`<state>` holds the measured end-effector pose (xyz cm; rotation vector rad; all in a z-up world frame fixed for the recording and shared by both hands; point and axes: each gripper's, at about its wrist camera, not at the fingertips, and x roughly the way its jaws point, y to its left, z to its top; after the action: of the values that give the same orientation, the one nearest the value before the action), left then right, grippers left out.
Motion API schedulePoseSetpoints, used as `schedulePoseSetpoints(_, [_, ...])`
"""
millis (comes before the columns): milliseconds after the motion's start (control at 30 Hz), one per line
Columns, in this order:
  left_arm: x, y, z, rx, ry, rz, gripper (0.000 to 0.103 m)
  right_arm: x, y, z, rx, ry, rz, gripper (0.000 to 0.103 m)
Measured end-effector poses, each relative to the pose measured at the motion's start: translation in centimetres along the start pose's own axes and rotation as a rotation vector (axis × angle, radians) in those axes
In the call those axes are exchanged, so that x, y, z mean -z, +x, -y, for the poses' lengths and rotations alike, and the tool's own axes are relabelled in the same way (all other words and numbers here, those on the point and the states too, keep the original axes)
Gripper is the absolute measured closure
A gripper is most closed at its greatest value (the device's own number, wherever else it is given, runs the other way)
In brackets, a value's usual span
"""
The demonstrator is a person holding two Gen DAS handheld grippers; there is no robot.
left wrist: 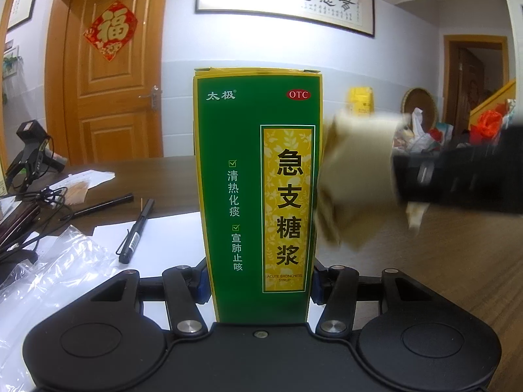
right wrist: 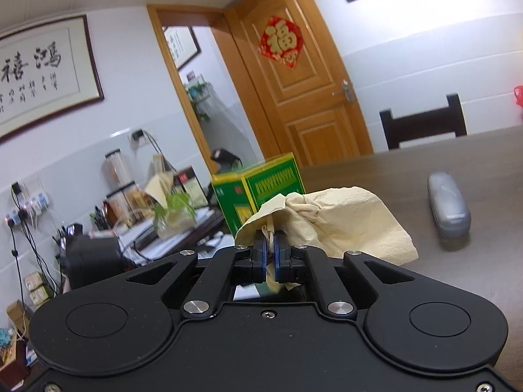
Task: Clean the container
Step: 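Wipe the top of the green box with the cloth in the right gripper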
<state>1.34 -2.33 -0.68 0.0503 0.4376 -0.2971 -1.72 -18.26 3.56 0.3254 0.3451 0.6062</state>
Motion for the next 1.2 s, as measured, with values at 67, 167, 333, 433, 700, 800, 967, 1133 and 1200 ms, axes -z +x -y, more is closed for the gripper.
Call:
schedulePoseSetpoints(67, [0.1,0.1,0.1,0.001,0.009,-0.002,0.054,-0.5,-0.7,-0.4,0.007,-0.024,0.033,0.099])
schedulePoseSetpoints(167, [0.2,0.1,0.3,0.002,0.019,-0.002,0.054,-1.3,-1.8,-1.0,0.026,-0.064,0.079,0.099])
schedulePoseSetpoints(333, [0.2,0.0,0.7,0.012,0.047,0.008,0.054,-2.4,-2.3,-1.9,0.042,-0.124,0.093,0.099])
schedulePoseSetpoints(433, [0.3,0.0,0.9,0.017,0.059,0.009,0.054,-2.7,-2.0,-2.5,0.059,-0.162,0.084,0.099])
schedulePoseSetpoints(700, [0.3,0.1,1.0,0.001,0.082,0.022,0.054,-3.3,-1.1,-3.9,0.089,-0.241,0.054,0.099])
schedulePoseSetpoints(800, [0.4,0.0,1.4,-0.005,0.1,0.027,0.054,-3.6,-0.6,-4.6,0.102,-0.286,0.033,0.099])
schedulePoseSetpoints(967, [0.5,-0.2,1.7,-0.001,0.117,0.034,0.054,-4.1,0.1,-5.8,0.092,-0.335,0.001,0.099])
schedulePoseSetpoints(1133, [0.5,-0.4,1.8,0.011,0.121,0.04,0.054,-4.7,0.7,-6.1,0.069,-0.329,-0.024,0.099])
schedulePoseSetpoints(1200, [0.5,-0.5,1.8,0.016,0.121,0.042,0.054,-4.9,1.0,-5.8,0.048,-0.317,-0.036,0.099])
